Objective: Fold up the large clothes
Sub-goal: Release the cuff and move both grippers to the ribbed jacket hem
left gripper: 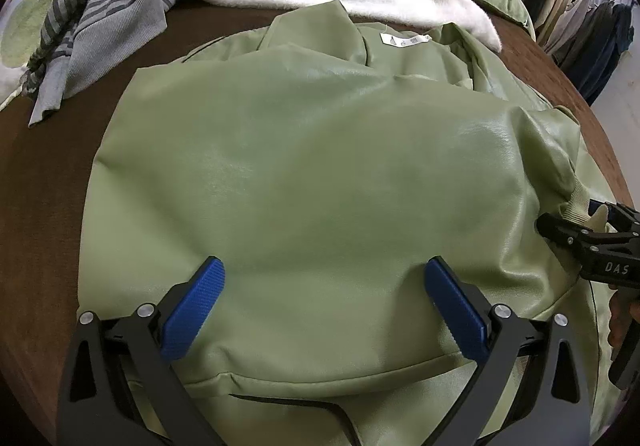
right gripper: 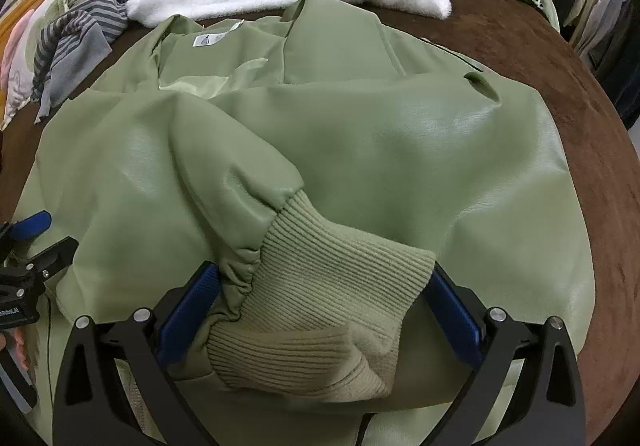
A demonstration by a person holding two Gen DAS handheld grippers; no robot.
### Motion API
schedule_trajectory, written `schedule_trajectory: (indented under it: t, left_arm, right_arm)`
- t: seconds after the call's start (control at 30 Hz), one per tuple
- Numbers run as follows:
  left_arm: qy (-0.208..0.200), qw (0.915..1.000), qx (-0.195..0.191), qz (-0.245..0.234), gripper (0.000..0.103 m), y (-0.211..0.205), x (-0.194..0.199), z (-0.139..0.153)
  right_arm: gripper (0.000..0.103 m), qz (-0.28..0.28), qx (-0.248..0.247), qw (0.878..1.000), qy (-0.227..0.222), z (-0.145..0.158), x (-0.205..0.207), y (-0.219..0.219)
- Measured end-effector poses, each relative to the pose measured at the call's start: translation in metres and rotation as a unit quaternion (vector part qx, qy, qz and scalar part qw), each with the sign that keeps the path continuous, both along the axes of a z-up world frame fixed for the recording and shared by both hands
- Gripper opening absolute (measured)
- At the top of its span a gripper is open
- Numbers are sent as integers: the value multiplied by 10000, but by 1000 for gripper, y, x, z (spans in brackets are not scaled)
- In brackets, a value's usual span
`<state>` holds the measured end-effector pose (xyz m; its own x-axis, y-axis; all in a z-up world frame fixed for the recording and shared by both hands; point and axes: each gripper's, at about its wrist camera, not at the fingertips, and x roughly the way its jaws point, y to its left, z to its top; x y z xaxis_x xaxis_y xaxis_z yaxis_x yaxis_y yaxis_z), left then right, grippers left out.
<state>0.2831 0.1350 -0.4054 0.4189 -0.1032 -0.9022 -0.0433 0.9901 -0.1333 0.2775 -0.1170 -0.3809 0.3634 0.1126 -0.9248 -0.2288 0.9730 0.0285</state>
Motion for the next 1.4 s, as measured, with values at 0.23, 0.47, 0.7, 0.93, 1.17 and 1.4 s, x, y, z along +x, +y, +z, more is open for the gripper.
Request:
schedule_trajectory:
  t: [0.23,0.47,0.7,0.93,1.17,1.4]
  left_arm:
    - [59,9999,139,31,97,2,-6,26]
    - [-176,9995,249,35,96,4,-34,89]
    - [-276,9992,255,165,97,10,-79,142]
    - [-85,9989,290,371,97,18,-151,152]
    - [166,9953,316,904,96,22,-238,121]
    - [442,9896,371,1314,96,23,-297,86]
  right_arm:
    - [97,-74,163,9995,-242,47,-14,-4]
    - [97,-120,213,9987,-446,112,-43,-15]
    - [97,-332,325,9976,-510,161,-88,-34]
    - [97,-185,207,9985,-466,169,-149,-55]
    - [97,-9,6,9991,-422,142,-213,-89]
    - [97,-186,106,9998,43,107,-261,-124]
